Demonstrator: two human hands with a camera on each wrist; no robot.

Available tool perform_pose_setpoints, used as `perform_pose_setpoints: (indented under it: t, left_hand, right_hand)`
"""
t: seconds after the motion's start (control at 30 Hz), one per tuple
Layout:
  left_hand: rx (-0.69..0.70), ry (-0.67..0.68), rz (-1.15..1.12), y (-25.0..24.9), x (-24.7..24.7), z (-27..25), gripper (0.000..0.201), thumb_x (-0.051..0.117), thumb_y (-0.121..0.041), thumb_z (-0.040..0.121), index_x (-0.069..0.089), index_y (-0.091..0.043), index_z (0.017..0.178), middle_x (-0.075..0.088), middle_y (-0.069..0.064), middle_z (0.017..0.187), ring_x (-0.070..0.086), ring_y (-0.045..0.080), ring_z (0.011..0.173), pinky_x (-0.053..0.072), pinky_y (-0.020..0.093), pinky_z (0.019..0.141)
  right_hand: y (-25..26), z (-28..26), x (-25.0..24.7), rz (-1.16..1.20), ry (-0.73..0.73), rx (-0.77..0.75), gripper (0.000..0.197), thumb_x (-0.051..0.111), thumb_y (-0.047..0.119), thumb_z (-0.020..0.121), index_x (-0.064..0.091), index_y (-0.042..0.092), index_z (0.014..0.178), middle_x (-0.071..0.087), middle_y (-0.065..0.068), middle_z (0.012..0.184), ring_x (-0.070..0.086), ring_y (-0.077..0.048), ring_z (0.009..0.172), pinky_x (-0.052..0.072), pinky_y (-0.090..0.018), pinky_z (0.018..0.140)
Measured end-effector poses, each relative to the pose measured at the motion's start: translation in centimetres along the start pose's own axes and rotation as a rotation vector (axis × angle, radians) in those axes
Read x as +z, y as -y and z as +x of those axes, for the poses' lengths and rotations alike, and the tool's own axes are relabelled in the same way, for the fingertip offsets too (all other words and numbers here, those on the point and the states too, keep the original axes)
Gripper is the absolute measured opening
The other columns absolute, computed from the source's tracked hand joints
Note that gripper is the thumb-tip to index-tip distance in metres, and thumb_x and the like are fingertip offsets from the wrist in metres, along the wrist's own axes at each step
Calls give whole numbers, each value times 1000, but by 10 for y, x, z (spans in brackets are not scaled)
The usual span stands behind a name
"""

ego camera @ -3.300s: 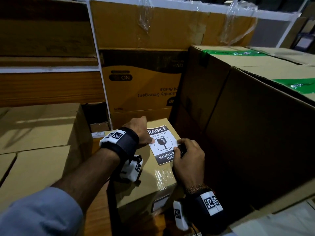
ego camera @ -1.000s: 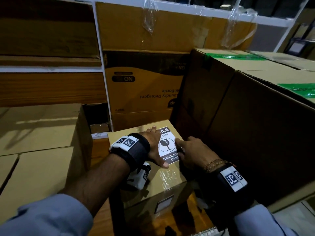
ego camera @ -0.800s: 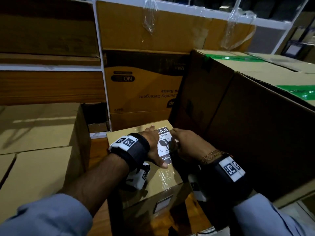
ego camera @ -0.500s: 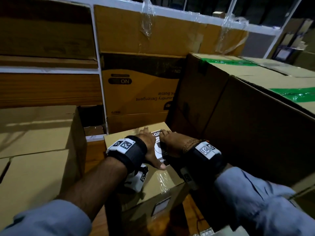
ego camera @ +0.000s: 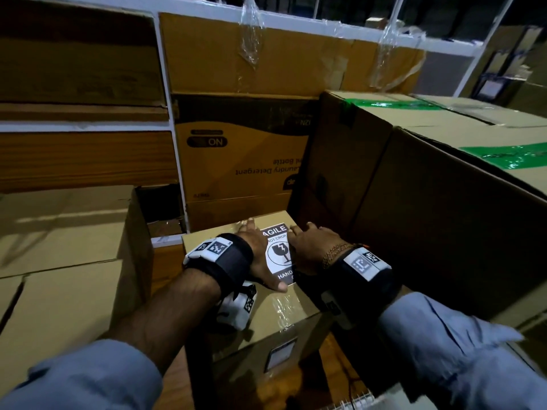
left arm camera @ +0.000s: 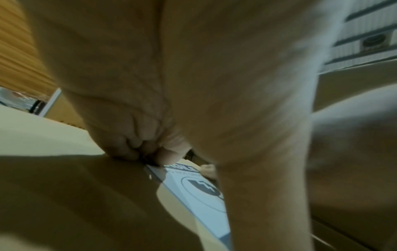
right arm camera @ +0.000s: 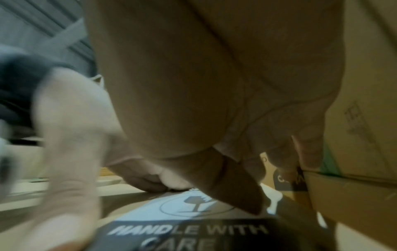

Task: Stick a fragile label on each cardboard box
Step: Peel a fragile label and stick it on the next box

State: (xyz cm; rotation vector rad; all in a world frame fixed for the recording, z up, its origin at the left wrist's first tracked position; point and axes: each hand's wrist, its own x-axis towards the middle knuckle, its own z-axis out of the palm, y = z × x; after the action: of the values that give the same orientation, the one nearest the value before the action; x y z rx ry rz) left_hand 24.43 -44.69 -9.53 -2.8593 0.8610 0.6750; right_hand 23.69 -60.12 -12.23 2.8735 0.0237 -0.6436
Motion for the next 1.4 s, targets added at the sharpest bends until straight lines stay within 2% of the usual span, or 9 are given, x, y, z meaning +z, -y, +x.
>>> perform_pose_setpoints:
  t: [0.17,0.33,0.57,0.63,0.73,0.8,0.97,1.03,1.4]
  left_hand:
    - [-50,-4,10,0,1,4,125,72,-80,71,12,-21,164,-4,22,170,6,36,157,16,37,124]
    - [-87,0,4,4,6,12,138,73,-89,56,15,-24,163,-1,25,168,14,38,155,23,38,123]
    - [-32,-3,1,6,5,14,113,75,-85,60,39,-31,152,24,17,162,35,35,145,35,37,117]
    - [-30,-6,-18,9,0,8,100,79,-79,63,49,-26,143,40,14,153,48,30,134,45,32,106]
    - [-22,-42,-74,26,-11,6,61,80,-64,76,68,-16,111,70,5,118,65,21,98,48,26,67]
    - [-50,-86,-16,38,-16,2,61,75,-64,82,68,-13,114,71,6,112,66,24,101,50,30,73]
    - [-106,-64,17,60,-5,1,90,59,-66,93,20,-26,164,34,5,165,40,31,146,39,37,111]
    - [-85,-66,-10,66,2,2,92,55,-69,94,12,-30,165,24,5,169,33,31,150,35,37,114]
    - [-8,-124,35,75,9,10,94,52,-74,91,13,-30,165,22,-2,170,34,29,150,36,35,113]
  right_hand:
    - [-8,-44,6,-61,16,-3,76,58,27,101,17,14,164,15,-3,172,12,-39,157,37,-58,116]
    - [-16,-78,20,-70,22,1,77,57,17,103,13,23,166,11,-7,172,6,-38,158,34,-56,120]
    - [-20,-112,39,-15,-12,30,67,48,18,107,17,31,165,15,-10,170,5,-37,159,33,-55,122]
    - [-19,-118,41,10,-34,36,68,50,17,106,18,32,164,11,-9,171,3,-36,159,31,-55,123]
    - [-17,-121,39,116,-96,58,70,58,19,103,25,36,162,7,-7,173,3,-33,159,27,-55,125]
    - [-12,-121,40,180,-180,54,77,66,25,98,26,34,162,9,-4,173,7,-30,159,26,-53,125]
    - [22,-116,51,256,-279,-135,71,49,25,102,17,15,164,19,-5,171,15,-24,158,17,-36,128]
    - [36,-117,54,246,-271,-156,71,47,24,103,14,13,165,13,-6,173,11,-22,159,12,-32,127]
    - [59,-122,43,215,-350,-174,51,46,21,97,49,16,148,49,-2,153,44,-22,139,45,-40,112]
